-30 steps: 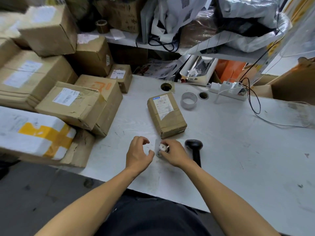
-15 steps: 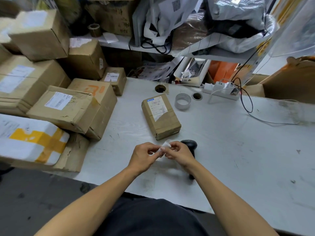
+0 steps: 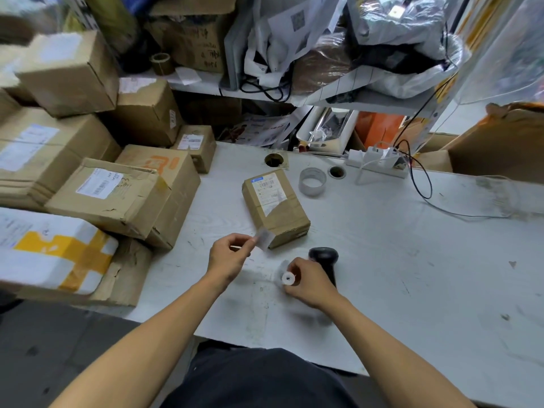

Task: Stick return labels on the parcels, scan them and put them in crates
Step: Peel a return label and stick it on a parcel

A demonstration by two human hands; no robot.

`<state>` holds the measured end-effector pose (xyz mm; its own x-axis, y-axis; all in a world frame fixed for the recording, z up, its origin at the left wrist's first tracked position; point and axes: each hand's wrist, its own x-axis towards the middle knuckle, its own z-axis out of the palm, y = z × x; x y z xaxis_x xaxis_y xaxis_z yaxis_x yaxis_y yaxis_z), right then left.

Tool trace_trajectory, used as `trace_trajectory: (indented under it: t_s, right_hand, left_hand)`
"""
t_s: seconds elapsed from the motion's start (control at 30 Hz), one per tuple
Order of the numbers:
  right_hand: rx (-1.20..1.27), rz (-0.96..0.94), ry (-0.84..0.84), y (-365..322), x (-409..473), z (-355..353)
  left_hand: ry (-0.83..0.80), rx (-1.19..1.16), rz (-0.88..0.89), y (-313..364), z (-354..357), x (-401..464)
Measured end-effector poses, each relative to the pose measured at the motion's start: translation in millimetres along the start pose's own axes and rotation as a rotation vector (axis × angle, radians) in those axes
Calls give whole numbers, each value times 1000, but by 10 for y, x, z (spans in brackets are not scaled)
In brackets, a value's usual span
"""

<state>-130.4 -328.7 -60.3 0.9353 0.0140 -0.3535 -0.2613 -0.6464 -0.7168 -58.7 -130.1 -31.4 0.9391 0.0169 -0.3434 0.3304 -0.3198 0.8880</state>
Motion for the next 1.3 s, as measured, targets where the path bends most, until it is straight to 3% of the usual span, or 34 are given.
trace_trajectory:
  t_s: [0.13, 0.17, 0.23, 0.3, 0.37, 0.47, 0.57, 0.7, 0.8, 0.93, 1.1, 1.3]
  right_hand:
    - [-140, -99, 81, -38, -53, 20]
    - [-52, -122, 125, -91, -58, -3]
    - [358, -28, 150, -255, 2, -105]
    - [769, 111, 5, -412, 126, -244]
    - [947, 174, -163, -503, 218, -383]
    - [865, 129, -263, -537, 304, -492]
    - [788, 94, -224, -522, 391, -544]
    - [699, 78, -81, -488, 513, -594]
    - [598, 52, 64, -478, 601, -606]
    - [522, 16, 143, -468, 729, -603]
    - [344, -20, 240, -470, 876, -639]
    - [14, -90, 153, -363, 964, -606]
  left_hand:
    - [-28, 24, 7, 69, 0, 26]
    - [-52, 28, 11, 68, -7, 33]
    - [-99, 43, 36, 59, -14, 49]
    - [-137, 55, 80, 66, -8, 50]
    - [-188, 63, 119, 92, 10, 46]
    - [-230, 79, 163, 141, 18, 83]
    - [-291, 89, 141, 173, -34, 142]
    - [-417, -10, -23, 204, -64, 205]
    - [-368, -127, -135, 233, 6, 252]
    - [-279, -94, -122, 353, 164, 336]
    - [-71, 135, -54, 354, 354, 574]
    - [4, 433, 22, 346, 413, 583]
